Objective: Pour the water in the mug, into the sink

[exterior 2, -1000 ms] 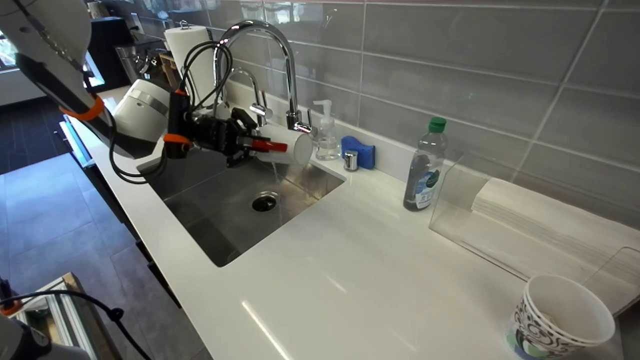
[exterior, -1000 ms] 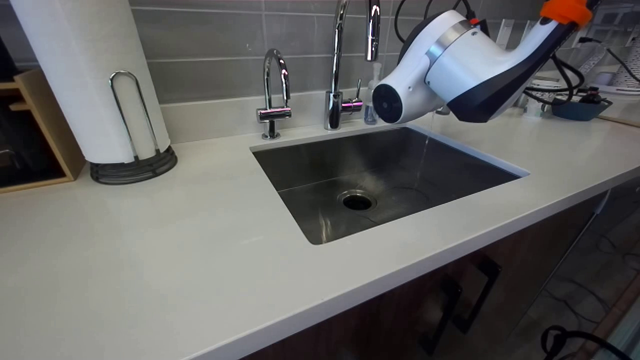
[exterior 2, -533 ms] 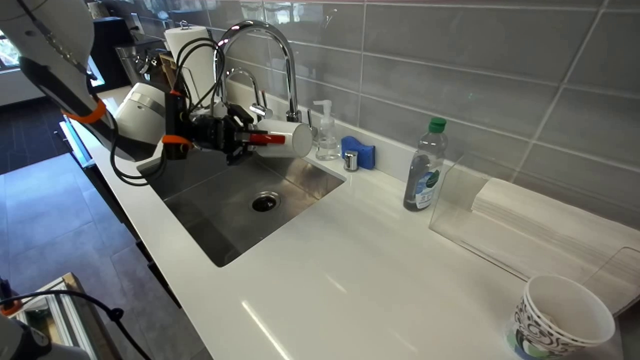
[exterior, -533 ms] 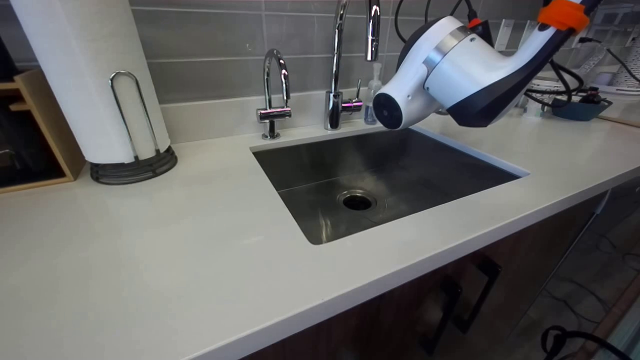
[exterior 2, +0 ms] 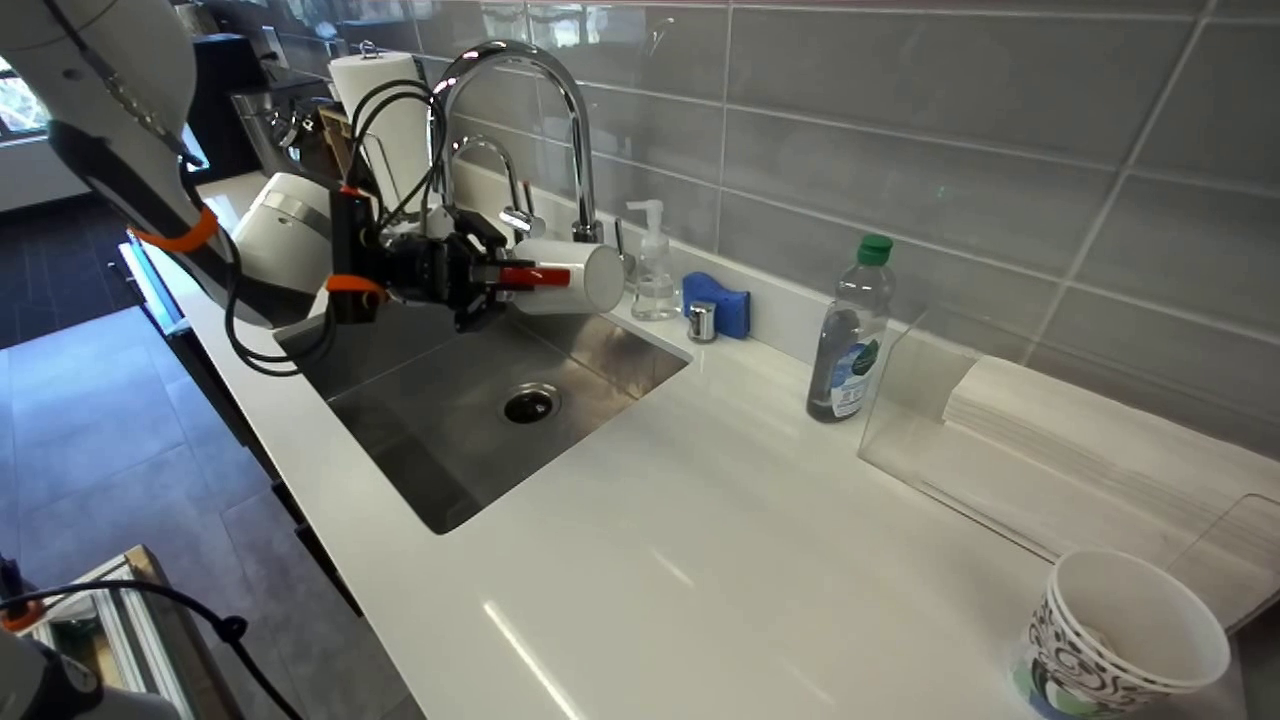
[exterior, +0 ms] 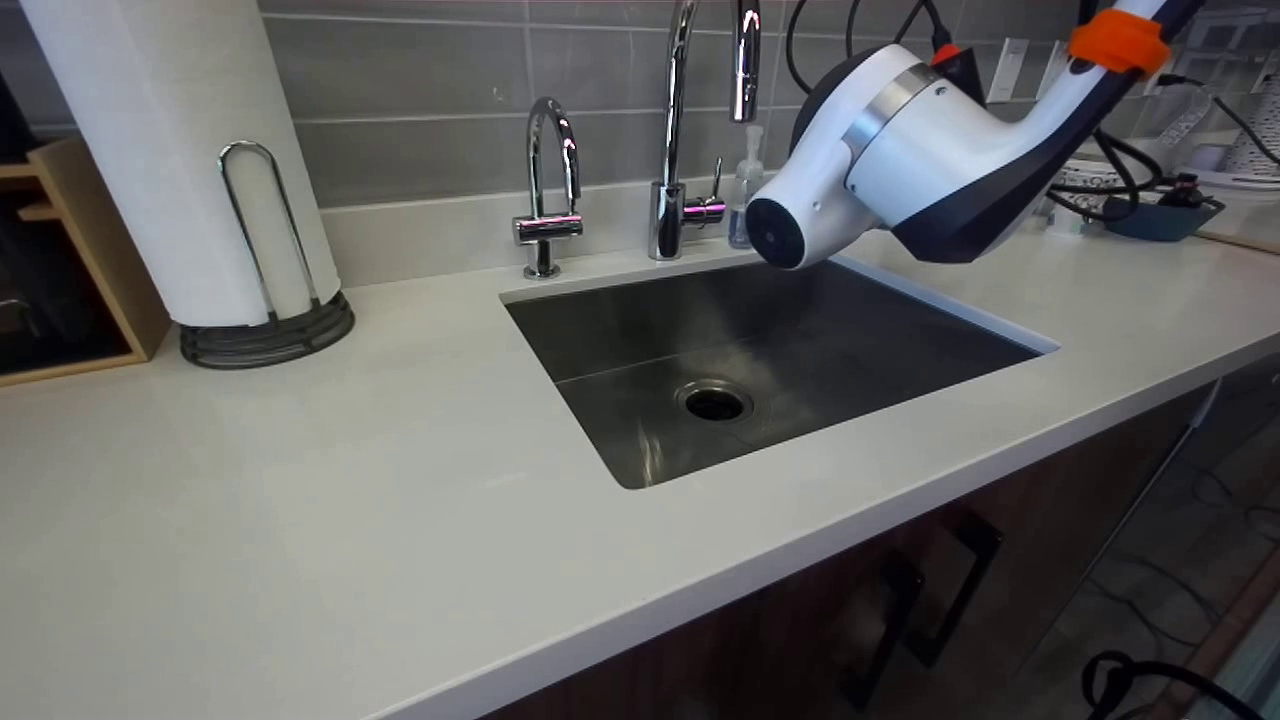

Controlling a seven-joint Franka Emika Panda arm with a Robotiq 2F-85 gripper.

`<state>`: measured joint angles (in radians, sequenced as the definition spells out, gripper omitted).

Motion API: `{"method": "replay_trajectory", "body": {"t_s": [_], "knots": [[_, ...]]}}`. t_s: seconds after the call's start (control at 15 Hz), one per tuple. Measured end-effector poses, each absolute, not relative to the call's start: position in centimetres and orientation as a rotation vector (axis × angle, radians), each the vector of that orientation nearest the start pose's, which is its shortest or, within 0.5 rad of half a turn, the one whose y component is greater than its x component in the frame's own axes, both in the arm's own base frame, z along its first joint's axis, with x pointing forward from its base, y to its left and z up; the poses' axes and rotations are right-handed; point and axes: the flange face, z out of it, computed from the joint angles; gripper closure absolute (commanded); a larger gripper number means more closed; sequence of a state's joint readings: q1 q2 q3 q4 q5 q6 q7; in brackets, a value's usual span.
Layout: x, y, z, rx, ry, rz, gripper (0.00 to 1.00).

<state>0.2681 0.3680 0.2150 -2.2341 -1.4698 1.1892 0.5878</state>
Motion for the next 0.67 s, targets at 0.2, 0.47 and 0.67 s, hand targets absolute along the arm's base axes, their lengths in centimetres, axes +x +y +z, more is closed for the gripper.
{"method": "replay_trajectory", "body": {"t_s": [0.2,0.47,0.67], "knots": [[47.64,9.97,26.26,1.309,0.415,-0.204,0.95],[47.7,10.09,25.95,1.311,0.422,-0.205,0.95],[47.79,10.45,25.57,1.335,0.457,-0.207,0.95]]}}
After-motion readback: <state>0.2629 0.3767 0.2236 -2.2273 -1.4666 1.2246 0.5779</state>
